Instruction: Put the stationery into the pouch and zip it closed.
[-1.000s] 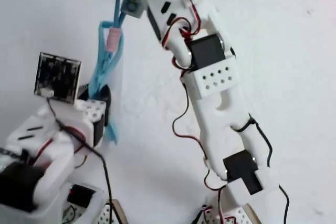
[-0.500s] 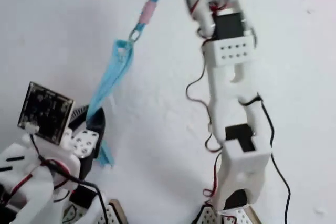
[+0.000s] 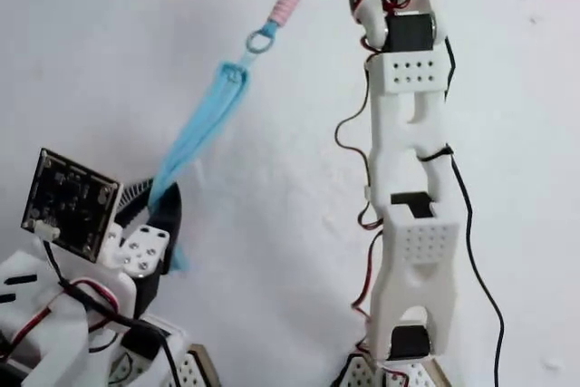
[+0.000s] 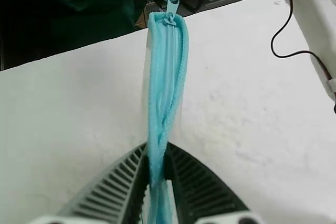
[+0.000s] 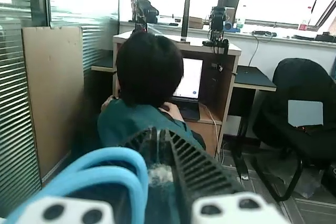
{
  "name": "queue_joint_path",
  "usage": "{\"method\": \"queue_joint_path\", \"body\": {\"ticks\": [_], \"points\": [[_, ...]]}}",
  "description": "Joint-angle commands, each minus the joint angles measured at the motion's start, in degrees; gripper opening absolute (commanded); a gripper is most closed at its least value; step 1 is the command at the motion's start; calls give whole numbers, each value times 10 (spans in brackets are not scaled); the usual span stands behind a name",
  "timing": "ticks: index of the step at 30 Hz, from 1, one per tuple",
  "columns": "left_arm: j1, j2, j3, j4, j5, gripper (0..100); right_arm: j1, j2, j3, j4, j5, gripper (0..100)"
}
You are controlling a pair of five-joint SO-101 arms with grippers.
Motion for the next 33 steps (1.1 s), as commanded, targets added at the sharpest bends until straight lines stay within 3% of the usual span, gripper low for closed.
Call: {"method": "queue_joint_path", "body": {"ticks": [1, 16, 19, 22, 27, 29, 33], "points": [[1, -9, -30, 6, -4, 24, 100, -14, -18, 4, 1, 16], [-8, 15, -25, -48, -4, 24, 37, -109, -18, 279, 1, 24], [-48, 51, -26, -54, -18, 24, 19, -124, -18, 385, 1, 123], [-79, 94, -28, -79, -39, 24, -5, -145, -18, 500, 1, 307], [-104, 132, -32, -175, -79, 24, -48, -179, -18, 664, 1, 550], [-103, 143, -32, -204, -97, 24, -59, -192, -16, 720, 2, 587], [-102, 162, -32, -224, -136, 24, -50, -218, 0, 723, 2, 590]]}}
